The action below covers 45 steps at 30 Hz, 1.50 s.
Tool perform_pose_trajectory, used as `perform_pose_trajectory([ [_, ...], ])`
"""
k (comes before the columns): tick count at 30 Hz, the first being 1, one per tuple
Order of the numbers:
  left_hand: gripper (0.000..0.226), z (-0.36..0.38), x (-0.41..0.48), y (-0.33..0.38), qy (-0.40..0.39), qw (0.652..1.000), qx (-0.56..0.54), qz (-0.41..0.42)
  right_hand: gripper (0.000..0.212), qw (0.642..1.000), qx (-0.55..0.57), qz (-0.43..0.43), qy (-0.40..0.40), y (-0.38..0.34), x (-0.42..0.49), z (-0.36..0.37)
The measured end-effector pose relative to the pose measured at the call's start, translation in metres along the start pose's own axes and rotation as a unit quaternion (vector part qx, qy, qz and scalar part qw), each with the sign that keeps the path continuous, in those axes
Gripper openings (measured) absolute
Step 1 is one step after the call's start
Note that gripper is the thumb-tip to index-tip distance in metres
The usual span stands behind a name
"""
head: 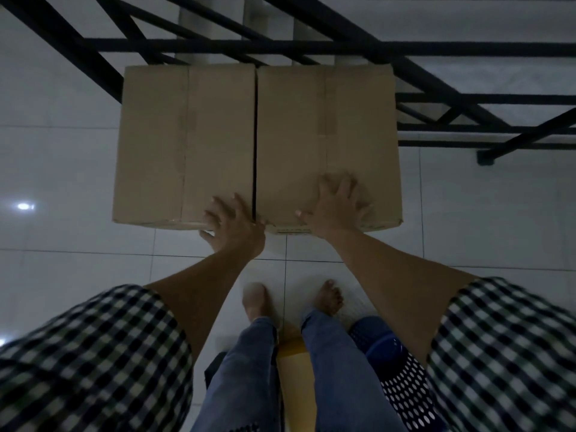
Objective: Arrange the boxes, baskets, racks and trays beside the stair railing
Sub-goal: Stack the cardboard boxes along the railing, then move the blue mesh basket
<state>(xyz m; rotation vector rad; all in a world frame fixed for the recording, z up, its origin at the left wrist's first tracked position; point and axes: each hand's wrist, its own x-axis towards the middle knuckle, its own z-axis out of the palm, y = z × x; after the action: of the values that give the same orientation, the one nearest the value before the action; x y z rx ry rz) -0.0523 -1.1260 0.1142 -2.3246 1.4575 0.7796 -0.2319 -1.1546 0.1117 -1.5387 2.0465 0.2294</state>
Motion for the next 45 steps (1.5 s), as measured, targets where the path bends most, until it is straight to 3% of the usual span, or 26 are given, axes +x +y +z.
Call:
perform_pose_trajectory([
  [5,0.075,-0.026,-0.019,0.014,0.033,0.996,0.053,0.069,0.099,0.999,0.049,-0.001,0.017,0.006,-0.009,-0.014],
  [10,0.075,-0.038,-0.048,0.048,0.044,0.977,0.112,0.178,0.1,0.992,0.099,0.056,0.048,0.039,-0.033,-0.039],
  [17,0.073,-0.049,-0.089,0.124,0.036,0.914,0.195,0.353,0.101,0.96,0.171,0.198,0.1,0.1,-0.088,-0.07],
  [22,0.072,-0.047,-0.119,0.168,0.04,0.832,0.232,0.502,0.098,0.907,0.208,0.321,0.178,0.124,-0.136,-0.078],
  [28,0.074,-0.048,-0.154,0.167,-0.008,0.72,0.296,0.628,0.098,0.825,0.269,0.451,0.208,0.106,-0.205,-0.048],
  [32,0.074,-0.04,-0.183,0.143,-0.049,0.657,0.311,0.685,0.098,0.762,0.312,0.524,0.217,0.075,-0.251,-0.015],
  [38,0.074,-0.001,-0.225,0.088,-0.037,0.531,0.392,0.751,0.097,0.655,0.381,0.615,0.217,0.029,-0.322,0.047],
  [42,0.074,0.027,-0.245,0.041,-0.059,0.463,0.431,0.772,0.102,0.578,0.432,0.657,0.221,0.0,-0.36,0.089],
  [45,0.076,0.043,-0.254,0.002,-0.067,0.417,0.444,0.79,0.102,0.542,0.44,0.686,0.206,-0.023,-0.387,0.116],
])
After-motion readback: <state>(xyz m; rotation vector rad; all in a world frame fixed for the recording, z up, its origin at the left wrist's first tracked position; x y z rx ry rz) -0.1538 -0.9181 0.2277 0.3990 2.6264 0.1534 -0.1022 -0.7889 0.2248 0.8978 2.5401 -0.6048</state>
